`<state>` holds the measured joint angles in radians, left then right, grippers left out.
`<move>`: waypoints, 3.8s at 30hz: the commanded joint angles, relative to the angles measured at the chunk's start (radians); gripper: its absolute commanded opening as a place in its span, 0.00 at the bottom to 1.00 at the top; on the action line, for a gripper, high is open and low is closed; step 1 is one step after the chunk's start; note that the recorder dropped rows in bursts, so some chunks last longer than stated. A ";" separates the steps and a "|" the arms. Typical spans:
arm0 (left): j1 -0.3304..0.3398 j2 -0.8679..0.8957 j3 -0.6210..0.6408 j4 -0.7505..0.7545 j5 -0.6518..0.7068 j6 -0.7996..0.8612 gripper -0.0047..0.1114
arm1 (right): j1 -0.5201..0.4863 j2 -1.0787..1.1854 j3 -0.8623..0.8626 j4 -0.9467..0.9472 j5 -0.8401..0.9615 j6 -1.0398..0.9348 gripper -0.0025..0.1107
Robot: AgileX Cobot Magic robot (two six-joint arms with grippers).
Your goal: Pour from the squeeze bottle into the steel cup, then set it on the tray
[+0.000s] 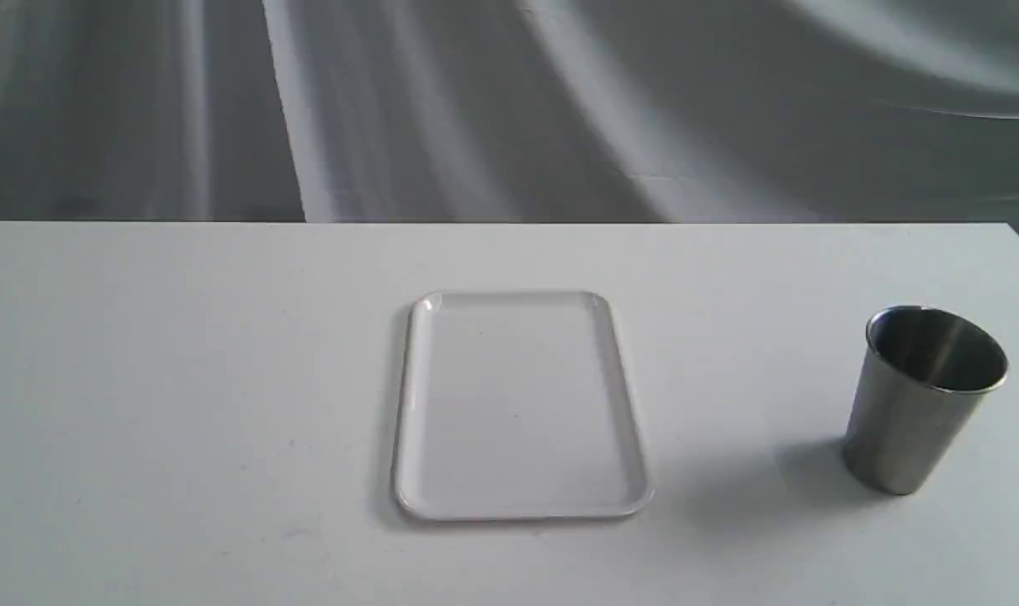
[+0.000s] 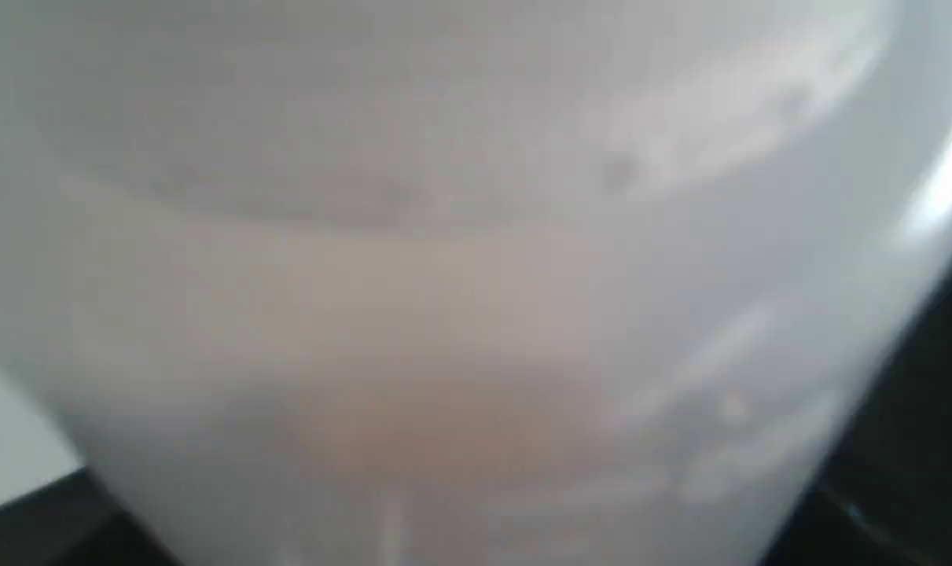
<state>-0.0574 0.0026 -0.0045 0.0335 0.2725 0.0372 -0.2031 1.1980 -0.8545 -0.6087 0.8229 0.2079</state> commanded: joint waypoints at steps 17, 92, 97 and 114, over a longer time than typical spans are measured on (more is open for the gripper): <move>-0.006 -0.003 0.004 -0.001 -0.007 -0.003 0.04 | 0.124 0.171 -0.126 -0.450 0.109 0.003 0.22; -0.006 -0.003 0.004 -0.001 -0.007 -0.003 0.04 | 0.254 0.447 -0.067 -0.713 0.335 -0.159 0.22; -0.006 -0.003 0.004 -0.001 -0.007 -0.003 0.04 | 0.254 0.447 -0.067 -0.715 0.349 -0.159 0.22; -0.006 -0.003 0.004 -0.001 -0.007 -0.002 0.04 | 0.254 0.447 -0.067 -0.731 0.354 -0.147 0.22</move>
<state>-0.0574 0.0026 -0.0045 0.0335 0.2725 0.0372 0.0461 1.6492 -0.9229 -1.2947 1.1578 0.0515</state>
